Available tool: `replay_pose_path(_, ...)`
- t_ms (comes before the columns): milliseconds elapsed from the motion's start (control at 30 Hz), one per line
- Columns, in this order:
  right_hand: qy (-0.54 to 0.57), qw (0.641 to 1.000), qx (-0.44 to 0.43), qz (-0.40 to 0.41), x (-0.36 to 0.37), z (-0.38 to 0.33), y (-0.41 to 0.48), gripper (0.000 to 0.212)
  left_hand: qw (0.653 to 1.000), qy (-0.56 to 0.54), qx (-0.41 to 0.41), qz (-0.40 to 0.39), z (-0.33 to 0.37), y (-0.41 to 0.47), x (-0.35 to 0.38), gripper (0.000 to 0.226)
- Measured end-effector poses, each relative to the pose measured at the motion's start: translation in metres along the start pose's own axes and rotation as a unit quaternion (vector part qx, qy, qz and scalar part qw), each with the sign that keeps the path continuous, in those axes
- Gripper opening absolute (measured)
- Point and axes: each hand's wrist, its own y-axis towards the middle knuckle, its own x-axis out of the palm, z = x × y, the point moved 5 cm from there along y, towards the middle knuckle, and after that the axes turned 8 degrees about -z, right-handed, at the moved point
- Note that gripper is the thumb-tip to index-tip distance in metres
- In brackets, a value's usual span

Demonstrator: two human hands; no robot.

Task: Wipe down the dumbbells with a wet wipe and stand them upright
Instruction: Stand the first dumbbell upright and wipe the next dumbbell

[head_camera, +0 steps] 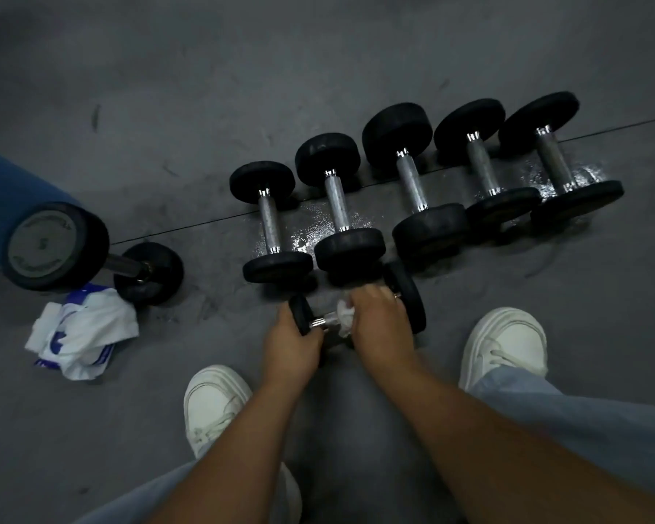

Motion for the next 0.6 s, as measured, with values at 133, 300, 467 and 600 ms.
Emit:
replay_pose_path(133, -0.035, 0.99, -0.136, -0.031, 0.037, -0.03, -0.039, 0.026, 0.998, 0.059, -0.011, -0.025, -0.002, 0.004, -0.022, 0.034)
replay_pose_path(300, -0.097, 0.994, -0.031, -0.034, 0.032, -0.007, -0.027, 0.036, 1.0, 0.018, 0.015, -0.017, -0.007, -0.021, -0.011, 0.067)
replay_pose_path(467, -0.096, 0.986, -0.13, -0.037, 0.036, -0.032, -0.029, 0.024, 0.993, 0.095, 0.019, -0.064, -0.014, -0.021, -0.006, 0.085)
replay_pose_path(600, -0.084, 0.994, -0.06, -0.029, 0.017, -0.013, -0.014, 0.012, 0.988, 0.138, -0.018, -0.062, -0.007, -0.017, -0.013, 0.071)
